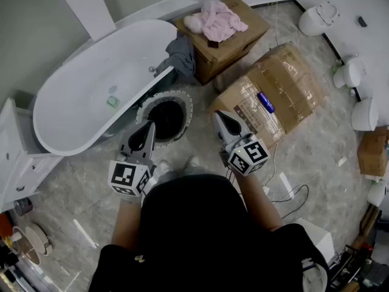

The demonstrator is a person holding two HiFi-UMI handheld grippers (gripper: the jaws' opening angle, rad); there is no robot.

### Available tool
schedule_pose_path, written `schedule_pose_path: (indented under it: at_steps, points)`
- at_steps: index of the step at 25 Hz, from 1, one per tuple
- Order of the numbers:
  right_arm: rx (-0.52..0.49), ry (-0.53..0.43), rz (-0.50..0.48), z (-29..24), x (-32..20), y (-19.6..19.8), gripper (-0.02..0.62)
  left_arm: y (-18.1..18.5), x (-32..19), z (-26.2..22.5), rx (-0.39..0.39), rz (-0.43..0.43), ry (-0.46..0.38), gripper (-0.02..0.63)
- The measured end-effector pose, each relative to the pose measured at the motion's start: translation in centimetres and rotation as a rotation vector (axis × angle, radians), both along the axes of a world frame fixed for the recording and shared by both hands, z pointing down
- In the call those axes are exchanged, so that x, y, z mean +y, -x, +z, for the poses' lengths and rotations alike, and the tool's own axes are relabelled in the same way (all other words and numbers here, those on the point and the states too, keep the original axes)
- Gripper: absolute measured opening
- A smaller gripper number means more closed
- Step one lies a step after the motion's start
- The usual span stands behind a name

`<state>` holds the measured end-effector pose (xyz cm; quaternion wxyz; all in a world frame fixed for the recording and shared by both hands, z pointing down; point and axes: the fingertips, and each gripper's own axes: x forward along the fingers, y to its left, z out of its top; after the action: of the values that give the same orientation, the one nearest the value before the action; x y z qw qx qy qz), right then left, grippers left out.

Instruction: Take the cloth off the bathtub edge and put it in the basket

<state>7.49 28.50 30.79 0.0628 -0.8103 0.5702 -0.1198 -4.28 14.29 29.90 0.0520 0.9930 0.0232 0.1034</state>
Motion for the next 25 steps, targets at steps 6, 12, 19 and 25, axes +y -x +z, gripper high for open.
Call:
schedule_pose_path:
  at_steps: [6, 12, 19, 25]
  points:
    - [0.0, -0.003, -0.01, 0.2, 0.7, -1.2, -0.005, -1.3, 1.1, 0.2, -0.007, -0.006, -0.002, 0.014]
    - [-0.012, -0.021, -0.025, 0.3, 1.6, -3.2, -0.005, -2.8, 2.0, 0.2, -0.022, -0.032, -0.006, 0.014]
    - [-0.039, -0.016, -0.055, 1.5, 2.2, -5.3, -0.004, -3.7, 3.4, 1.2, -0.052, -0.076, -0.004, 0.014]
    - [-0.049, 0.006, -0.069, 2.3, -0.1, -6.6, -0.003, -3.9, 1.5, 2.3, -0.065, -0.099, 0.014, 0.014]
